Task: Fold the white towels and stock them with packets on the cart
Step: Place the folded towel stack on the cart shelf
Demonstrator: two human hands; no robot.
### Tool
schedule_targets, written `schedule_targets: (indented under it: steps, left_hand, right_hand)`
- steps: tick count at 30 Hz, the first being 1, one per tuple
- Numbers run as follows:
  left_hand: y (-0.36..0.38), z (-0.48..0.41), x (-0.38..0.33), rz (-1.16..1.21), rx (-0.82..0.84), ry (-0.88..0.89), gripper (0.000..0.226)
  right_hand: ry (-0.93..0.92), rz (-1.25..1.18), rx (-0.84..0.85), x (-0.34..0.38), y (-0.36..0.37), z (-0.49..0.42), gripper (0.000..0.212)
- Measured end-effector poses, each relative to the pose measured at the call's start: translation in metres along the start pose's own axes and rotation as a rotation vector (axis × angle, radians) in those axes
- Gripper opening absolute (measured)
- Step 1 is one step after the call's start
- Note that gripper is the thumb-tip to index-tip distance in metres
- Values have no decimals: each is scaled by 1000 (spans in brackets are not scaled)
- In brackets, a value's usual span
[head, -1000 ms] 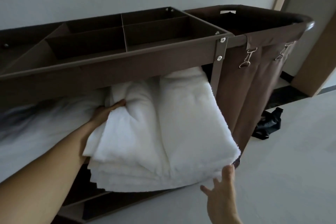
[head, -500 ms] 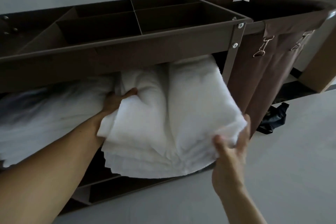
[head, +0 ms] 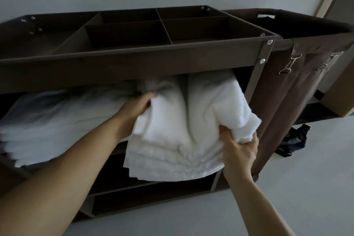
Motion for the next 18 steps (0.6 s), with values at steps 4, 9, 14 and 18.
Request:
schedule_targets:
  steps: [4,9,14,18]
  left_hand:
    - [-7,81,54,-46,-381,63,44]
    - [-2,105,128,390,-377,-543,104]
    - [11,94,106,683,-60,-490,70]
    - [17,98,80,657,-101,-279,67]
  right_hand:
    - [15,-27,-21,-7,-8,2,58]
    - [-4,-7,-13,-10,-9,-2,64]
    - [-10,8,5,-11,-11,0,56]
    - [-20,30,38,-6,-11,0,46]
Point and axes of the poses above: each hand's wrist, its own z-axis away from the middle knuckle, its own y-axis out of the palm, x = y × z, the point moved 1 cm from there along -z, towards the middle knuckle, and after that the axes turned 4 degrees about x, right-handed, at the moved point
